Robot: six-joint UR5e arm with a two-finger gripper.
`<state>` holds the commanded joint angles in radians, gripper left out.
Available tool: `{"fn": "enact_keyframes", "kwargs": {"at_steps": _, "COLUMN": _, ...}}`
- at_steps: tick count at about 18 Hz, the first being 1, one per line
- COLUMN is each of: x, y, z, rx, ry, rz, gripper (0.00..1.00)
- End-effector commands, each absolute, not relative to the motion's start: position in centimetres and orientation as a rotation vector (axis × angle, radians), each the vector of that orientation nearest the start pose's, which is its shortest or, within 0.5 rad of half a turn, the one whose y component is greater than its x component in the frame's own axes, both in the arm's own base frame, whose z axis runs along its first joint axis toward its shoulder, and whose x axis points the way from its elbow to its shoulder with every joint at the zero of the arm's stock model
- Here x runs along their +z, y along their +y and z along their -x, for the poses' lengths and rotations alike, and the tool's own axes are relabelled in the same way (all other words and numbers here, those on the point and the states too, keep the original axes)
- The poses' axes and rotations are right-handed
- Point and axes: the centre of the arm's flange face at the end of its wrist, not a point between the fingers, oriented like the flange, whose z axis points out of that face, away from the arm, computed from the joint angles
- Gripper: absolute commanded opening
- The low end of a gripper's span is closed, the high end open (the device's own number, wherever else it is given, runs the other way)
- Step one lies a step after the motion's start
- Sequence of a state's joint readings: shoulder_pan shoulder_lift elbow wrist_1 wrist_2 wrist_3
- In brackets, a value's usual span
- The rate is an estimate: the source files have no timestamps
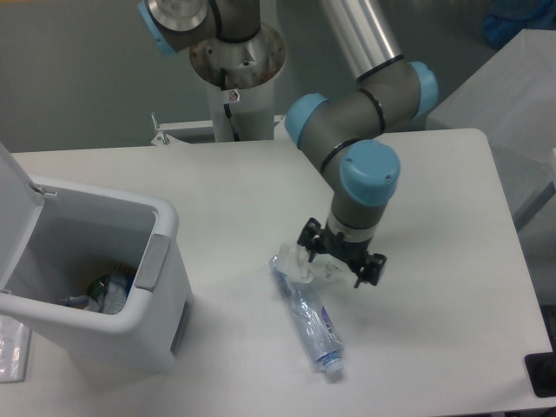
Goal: Place the trash in the trash can
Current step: 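Move the gripper over the crumpled white tissue and lower onto it, then close the gripper on the white tissue and lift it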
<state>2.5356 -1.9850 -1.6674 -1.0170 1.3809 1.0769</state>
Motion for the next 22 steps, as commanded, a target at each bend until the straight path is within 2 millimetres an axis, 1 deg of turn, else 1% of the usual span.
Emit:
{"fn": "enact_keyframes", "kwargs": {"at_steps": 2, "x": 27.0, "y": 47.6, "z": 41.8, "rx": -0.13, "ry": 0.084, "rz": 2.919, "gripper": 1.0}}
{"fn": "enact_keyframes", "kwargs": {"at_steps": 5, "x": 27.5, "y": 47.6, "z": 41.4, "rx": -0.145, "ry": 0.025, "rz": 2.902, "gripper": 1.0}}
{"fn": "enact_keyframes", "kwargs": {"at_steps": 6, "x": 27.5, "y": 47.5, "z": 41.0, "rx": -0.152, "ry": 0.024, "rz": 2.904, "gripper": 1.0}}
{"fn": "enact_keyframes", "kwargs": {"at_steps": 9, "x": 28.3, "y": 46.7, "z": 38.9, "rx": -0.155, "ry": 0.031, "rz": 2.903, "gripper": 1.0}}
{"fn": "enact_keyframes", "kwargs": {"at_steps": 12, "x": 28.3, "y": 46.3, "z": 38.0, "rx": -0.165, "ry": 0.008, "rz": 2.907, "gripper": 1.0}}
{"fn": "enact_keyframes", "kwargs": {"at_steps": 15, "x": 27.8, "y": 46.5, "z": 37.2, "rx": -0.18, "ry": -0.008, "rz": 2.916, "gripper": 1.0}}
{"fn": "enact_keyframes", "kwargs": {"at_steps": 19, "x": 27.5, "y": 46.5, "z": 37.4, "rx": -0.168, "ry": -0.038, "rz": 2.918, "gripper": 1.0}}
{"fn": "enact_keyframes", "kwargs": {"at_steps": 22, "x": 26.9, "y": 46.2, "z": 37.1, "rx": -0.172, "ry": -0.041, "rz": 2.94, "gripper": 1.0}}
